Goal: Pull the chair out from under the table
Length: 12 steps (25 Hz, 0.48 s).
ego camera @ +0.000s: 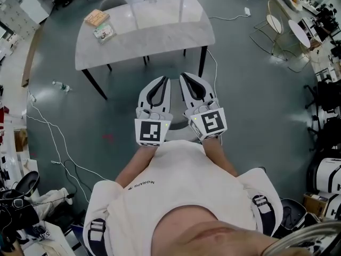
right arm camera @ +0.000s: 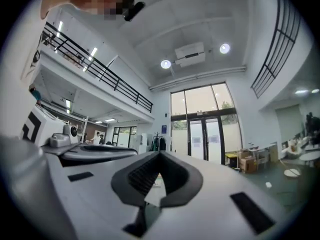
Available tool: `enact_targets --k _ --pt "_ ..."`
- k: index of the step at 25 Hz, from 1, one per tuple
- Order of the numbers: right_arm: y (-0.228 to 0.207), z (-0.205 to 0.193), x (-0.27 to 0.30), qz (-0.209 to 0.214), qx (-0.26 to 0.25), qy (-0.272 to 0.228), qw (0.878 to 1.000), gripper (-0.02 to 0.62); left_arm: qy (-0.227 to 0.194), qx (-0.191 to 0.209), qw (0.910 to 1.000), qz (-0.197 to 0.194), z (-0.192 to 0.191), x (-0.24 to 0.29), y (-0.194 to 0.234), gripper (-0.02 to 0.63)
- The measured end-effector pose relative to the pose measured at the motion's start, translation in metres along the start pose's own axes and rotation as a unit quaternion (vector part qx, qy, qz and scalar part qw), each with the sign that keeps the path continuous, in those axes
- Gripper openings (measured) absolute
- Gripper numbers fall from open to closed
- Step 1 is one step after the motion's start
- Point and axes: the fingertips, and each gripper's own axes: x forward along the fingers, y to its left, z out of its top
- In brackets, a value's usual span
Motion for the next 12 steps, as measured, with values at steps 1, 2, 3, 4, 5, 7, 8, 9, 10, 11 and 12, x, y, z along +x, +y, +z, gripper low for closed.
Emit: enact_targets --k 1,2,3,4,5,7,8,9,10,11,12 --pt "0.0 0.001 0.0 -0.001 0.002 0.0 1.0 0.014 -0.003 -0.001 1.0 0.003 0.001 0.0 0.002 0.006" --pt "0.0 0.001 0.001 -0.002 0.004 -0.001 1.0 0.014 -0.004 -0.004 1.0 0.006 0.001 0.0 0.004 0.006" --pt "0.0 0.001 0.001 -0.003 0.006 -0.001 1.0 0.014 -0.003 -0.008 0.9999 0.008 0.001 -0.001 0.006 0.006" --pt "-0.001 0.0 0.001 -0.005 0.008 0.0 1.0 0.014 -0.002 -0.011 0.9999 0.009 0.001 -0.001 0.008 0.006" --pt "-0.001 -0.001 0.001 -0.007 0.01 0.0 1.0 0.014 0.001 -0.012 0.9999 0.009 0.0 -0.001 0.009 0.006" --pt "-0.002 -0.003 0.001 -0.011 0.013 0.002 1.0 0.014 0.007 -0.014 0.9998 0.01 -0.002 -0.001 0.011 0.006" --pt "-0.002 -0.004 0.001 -0.012 0.013 0.003 1.0 0.014 0.006 -0.014 0.9998 0.011 -0.002 -0.002 0.012 0.006" --pt "-0.002 -0.005 0.001 -0.013 0.014 0.004 1.0 0.014 0.003 -0.012 0.9998 0.013 -0.002 -0.003 0.013 0.006" --pt "0.0 -0.006 0.0 -0.013 0.013 0.004 1.0 0.014 -0.001 -0.01 0.9999 0.014 -0.001 -0.004 0.014 0.006" --pt "0.001 -0.005 0.0 -0.013 0.013 0.004 1.0 0.014 -0.003 -0.01 0.9999 0.014 -0.001 -0.005 0.015 0.006" --pt "0.003 -0.005 0.0 -0.013 0.012 0.004 1.0 0.014 -0.004 -0.01 0.9999 0.014 0.0 -0.006 0.016 0.006"
